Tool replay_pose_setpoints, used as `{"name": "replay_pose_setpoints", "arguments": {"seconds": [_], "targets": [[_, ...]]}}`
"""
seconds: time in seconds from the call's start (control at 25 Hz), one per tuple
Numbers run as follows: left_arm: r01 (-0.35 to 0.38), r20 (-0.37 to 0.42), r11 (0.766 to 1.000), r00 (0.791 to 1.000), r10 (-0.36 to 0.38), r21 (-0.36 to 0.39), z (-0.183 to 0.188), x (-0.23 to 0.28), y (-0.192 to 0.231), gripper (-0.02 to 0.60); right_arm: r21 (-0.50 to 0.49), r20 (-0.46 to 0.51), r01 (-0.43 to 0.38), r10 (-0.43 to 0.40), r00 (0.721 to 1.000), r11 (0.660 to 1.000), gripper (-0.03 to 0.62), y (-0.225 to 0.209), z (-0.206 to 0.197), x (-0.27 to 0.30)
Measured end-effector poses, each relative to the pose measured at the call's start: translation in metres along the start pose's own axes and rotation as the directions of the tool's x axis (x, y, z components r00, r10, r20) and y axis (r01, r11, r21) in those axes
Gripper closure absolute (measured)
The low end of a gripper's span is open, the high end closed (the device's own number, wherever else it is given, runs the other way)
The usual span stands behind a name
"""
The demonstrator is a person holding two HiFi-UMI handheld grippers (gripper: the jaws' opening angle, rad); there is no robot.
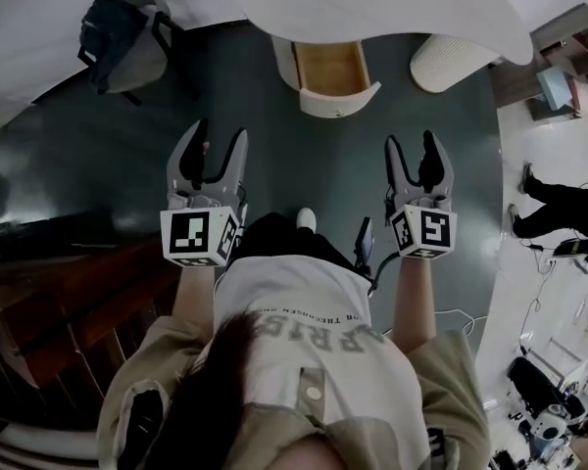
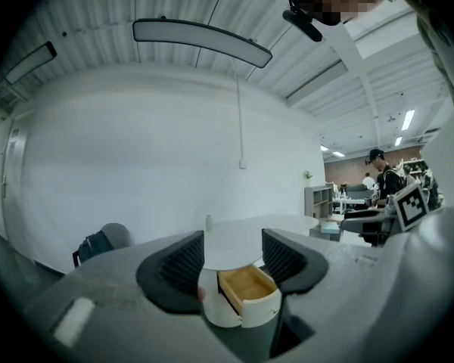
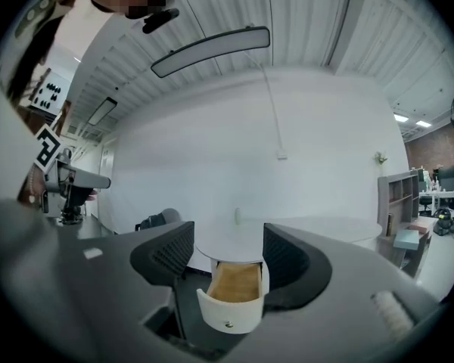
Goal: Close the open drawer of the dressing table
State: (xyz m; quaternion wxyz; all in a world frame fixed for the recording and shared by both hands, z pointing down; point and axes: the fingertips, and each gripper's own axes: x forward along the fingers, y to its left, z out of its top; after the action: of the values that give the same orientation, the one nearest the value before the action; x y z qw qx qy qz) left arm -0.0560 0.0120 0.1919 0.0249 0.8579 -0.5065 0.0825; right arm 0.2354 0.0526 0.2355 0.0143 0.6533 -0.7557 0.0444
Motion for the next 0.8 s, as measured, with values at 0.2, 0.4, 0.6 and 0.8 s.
{"name": "replay_pose_setpoints", "arguments": {"seconds": [0.2,0.4,0.6,0.8], "targets": [[-0.015,-0.051,1.000,0.999,0.014,-0.007,-0.018,0.021,0.009,0.325,-0.008,-0.059,-0.023,0.022,0.998,1.000,0.304,-0.008,-0.031,0.036],[0.004,-0.102,1.000,0.995,-0.003,0.003,-0.042,0.059,0.014,0.322,0.013,-0.123,-0.029,0.031,0.992,0.999,0.305,-0.012,-0.080,0.073],[0.038,-0.134,0.999,0.990,-0.038,-0.003,-0.073,0.097,0.012,0.314,0.009,-0.201,-0.058,0.058,0.978,0.998,0.306,-0.005,-0.142,0.104],[0.052,-0.161,0.998,0.985,-0.054,-0.017,-0.111,0.128,0.010,0.299,0.011,-0.266,-0.082,0.082,0.961,0.997,0.307,0.001,-0.206,0.131]]}}
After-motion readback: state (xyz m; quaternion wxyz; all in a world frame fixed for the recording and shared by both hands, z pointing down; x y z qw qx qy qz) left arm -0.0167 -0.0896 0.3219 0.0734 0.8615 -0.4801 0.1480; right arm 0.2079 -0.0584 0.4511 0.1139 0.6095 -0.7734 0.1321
